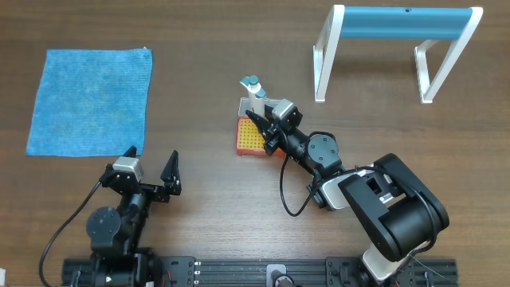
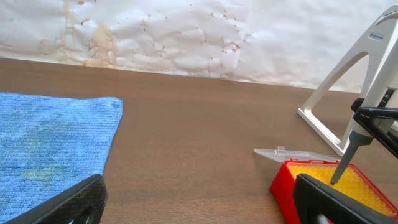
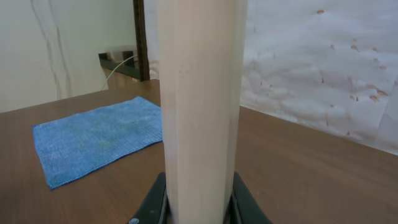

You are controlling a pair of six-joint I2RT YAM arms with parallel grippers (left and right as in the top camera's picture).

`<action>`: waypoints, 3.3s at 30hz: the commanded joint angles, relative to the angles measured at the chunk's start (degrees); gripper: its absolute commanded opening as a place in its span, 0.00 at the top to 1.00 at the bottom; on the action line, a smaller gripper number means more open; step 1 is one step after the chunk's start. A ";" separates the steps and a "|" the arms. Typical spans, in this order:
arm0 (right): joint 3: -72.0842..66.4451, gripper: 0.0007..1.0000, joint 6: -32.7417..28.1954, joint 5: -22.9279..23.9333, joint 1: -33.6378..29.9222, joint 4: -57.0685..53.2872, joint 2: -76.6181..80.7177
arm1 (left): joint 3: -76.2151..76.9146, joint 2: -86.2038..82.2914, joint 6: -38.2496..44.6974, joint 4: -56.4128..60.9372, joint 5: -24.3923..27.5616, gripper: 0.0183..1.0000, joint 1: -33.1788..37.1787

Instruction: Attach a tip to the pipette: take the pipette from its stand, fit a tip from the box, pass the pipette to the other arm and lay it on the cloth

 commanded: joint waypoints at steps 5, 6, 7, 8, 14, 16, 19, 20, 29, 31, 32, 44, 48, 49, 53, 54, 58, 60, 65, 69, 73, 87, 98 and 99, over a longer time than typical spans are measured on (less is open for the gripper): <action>-2.14 0.93 0.83 -0.55 -0.57 -0.66 -0.96 | -0.35 -0.33 -0.13 0.15 -0.63 0.03 -0.24; -2.43 0.93 0.83 -0.55 -0.57 -1.01 -0.96 | -0.35 -0.33 -0.13 0.17 -0.63 0.03 -0.24; -2.60 0.93 0.83 -0.55 -0.57 -1.01 -0.96 | -0.35 -0.33 -0.13 0.17 -0.63 0.04 -0.24; -2.80 0.93 0.83 -0.55 -0.57 -1.01 -0.96 | -0.35 -0.33 -0.13 0.17 -0.63 0.03 -0.24; -3.06 0.93 0.83 -0.55 -0.57 -3.10 -0.79 | -0.35 -0.33 -0.13 0.17 -0.63 0.04 -0.24; -3.06 0.93 0.83 -0.55 -0.57 -4.00 0.28 | -0.35 -0.33 -0.13 0.17 -0.63 0.03 -0.24; -3.06 0.93 0.83 -0.55 -0.57 -3.34 2.99 | -0.35 -0.33 -0.13 0.17 -0.63 0.04 -0.24; -3.06 0.93 0.83 -0.55 -0.57 -3.26 3.69 | -0.35 -0.33 -0.13 0.17 -0.63 0.04 -0.24; -2.95 0.93 0.81 -0.55 -0.63 0.31 4.48 | -0.35 -0.33 -0.13 0.17 -0.63 0.04 -0.24; -2.49 0.92 0.81 -0.55 -0.63 0.26 2.03 | -0.35 -0.33 -0.13 0.17 -0.63 0.04 -0.24; -1.99 0.93 0.81 -0.55 -0.63 0.22 0.07 | -0.35 -0.33 -0.13 0.17 -0.63 0.04 -0.24; 2.56 0.93 0.85 -0.57 -0.66 -2.64 -11.56 | -0.35 -0.33 -0.13 0.17 -0.63 0.03 -0.24; 2.58 0.93 0.85 -0.59 -0.66 -7.82 -16.50 | -0.35 -0.33 -0.13 0.17 -0.63 0.03 -0.24; 2.82 0.93 0.87 -0.74 -0.59 -11.39 -18.84 | -0.35 -0.33 -0.13 0.17 -0.63 0.03 -0.24; 6.88 0.93 0.87 -6.01 -0.31 -33.55 -29.83 | -0.35 -0.33 -0.13 0.17 -0.63 0.04 -0.24; 8.02 0.93 0.85 -6.38 -0.22 -37.97 -31.63 | -0.35 -0.33 -0.13 0.17 -0.63 0.04 -0.24; 12.79 0.93 0.92 -6.58 -0.24 -53.75 -38.64 | -0.35 -0.33 -0.13 0.17 -0.63 0.04 -0.24; 12.76 0.93 2.19 -6.54 -0.31 -52.83 -41.18 | -0.35 -0.33 -0.13 0.17 -0.63 0.04 -0.24; 12.76 0.93 6.58 -6.56 -0.28 -49.40 -43.39 | -0.35 -0.33 -0.13 0.17 -0.63 0.04 -0.24; 12.76 0.93 8.59 -6.58 -0.28 -48.06 -43.45 | -0.35 -0.33 -0.13 0.17 -0.63 0.04 -0.24; 12.76 0.92 14.60 -6.56 -0.24 -47.28 -43.50 | -0.35 -0.33 -0.13 0.17 -0.63 0.04 -0.24; 12.76 0.93 20.94 -6.97 -0.35 -47.45 -42.93 | -0.33 -0.26 -53.42 0.22 5.57 0.03 -0.24; 12.76 0.93 27.21 -16.59 -1.90 -54.75 -42.95 | -0.13 1.09 -57.33 17.97 6.36 0.00 -0.24; 12.76 0.93 27.21 -19.50 -2.38 -56.24 -42.95 | 0.66 2.71 -57.33 21.14 6.82 0.00 -0.24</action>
